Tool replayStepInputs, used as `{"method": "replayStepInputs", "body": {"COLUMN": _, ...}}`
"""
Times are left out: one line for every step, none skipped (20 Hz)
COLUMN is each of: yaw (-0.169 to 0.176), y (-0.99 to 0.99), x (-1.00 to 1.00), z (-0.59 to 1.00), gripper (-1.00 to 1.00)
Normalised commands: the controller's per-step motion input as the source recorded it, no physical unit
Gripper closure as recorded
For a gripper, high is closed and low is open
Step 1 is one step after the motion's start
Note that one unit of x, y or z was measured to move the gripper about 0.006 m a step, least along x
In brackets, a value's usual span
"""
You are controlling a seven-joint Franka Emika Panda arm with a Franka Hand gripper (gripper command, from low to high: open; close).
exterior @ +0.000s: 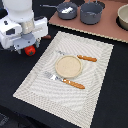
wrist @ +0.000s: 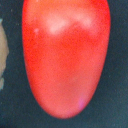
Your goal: Place the fish, sausage, and tomato into the frying pan.
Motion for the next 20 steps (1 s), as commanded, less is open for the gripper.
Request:
{"method": "replayStepInputs", "body": {"yaw": -0.051, "y": 0.2, "x": -0.11, "z": -0.34, "gripper": 1.0}}
{"method": "replayStepInputs", "body": {"yaw": -0.05, "y": 0.17, "x": -0.12, "z": -0.33, "gripper": 1.0}}
{"method": "replayStepInputs", "body": {"yaw": -0.05, "y": 0.15, "x": -0.13, "z": -0.35, "gripper": 1.0}}
{"method": "replayStepInputs", "body": {"yaw": -0.05, "y": 0.17, "x": -0.14, "z": -0.34, "gripper": 1.0}}
{"method": "replayStepInputs", "body": {"yaw": -0.049, "y": 0.15, "x": -0.15, "z": -0.34, "gripper": 1.0}}
{"method": "replayStepInputs", "body": {"yaw": -0.049, "y": 0.14, "x": -0.16, "z": -0.34, "gripper": 1.0}}
{"method": "replayStepInputs", "body": {"yaw": -0.049, "y": 0.14, "x": -0.15, "z": -0.34, "gripper": 1.0}}
{"method": "replayStepInputs", "body": {"yaw": -0.048, "y": 0.13, "x": -0.15, "z": -0.33, "gripper": 1.0}}
{"method": "replayStepInputs", "body": {"yaw": -0.048, "y": 0.12, "x": -0.15, "z": -0.32, "gripper": 1.0}}
{"method": "replayStepInputs", "body": {"yaw": -0.047, "y": 0.11, "x": -0.15, "z": -0.27, "gripper": 1.0}}
{"method": "replayStepInputs", "body": {"yaw": -0.045, "y": 0.08, "x": -0.12, "z": -0.19, "gripper": 1.0}}
{"method": "replayStepInputs", "body": {"yaw": -0.043, "y": 0.09, "x": -0.1, "z": -0.1, "gripper": 1.0}}
{"method": "replayStepInputs", "body": {"yaw": -0.03, "y": 0.05, "x": -0.04, "z": 0.0, "gripper": 1.0}}
{"method": "replayStepInputs", "body": {"yaw": -0.029, "y": 0.0, "x": -0.08, "z": 0.04, "gripper": 1.0}}
{"method": "replayStepInputs", "body": {"yaw": -0.038, "y": 0.0, "x": -0.09, "z": 0.11, "gripper": 1.0}}
{"method": "replayStepInputs", "body": {"yaw": -0.042, "y": 0.0, "x": -0.05, "z": 0.27, "gripper": 1.0}}
{"method": "replayStepInputs", "body": {"yaw": -0.064, "y": 0.02, "x": 0.0, "z": 0.54, "gripper": 1.0}}
{"method": "replayStepInputs", "body": {"yaw": -0.065, "y": 0.04, "x": 0.0, "z": 1.0, "gripper": 1.0}}
{"method": "replayStepInputs", "body": {"yaw": -0.056, "y": 0.06, "x": 0.05, "z": 1.0, "gripper": 1.0}}
{"method": "replayStepInputs", "body": {"yaw": -0.085, "y": 0.15, "x": 0.07, "z": 1.0, "gripper": 1.0}}
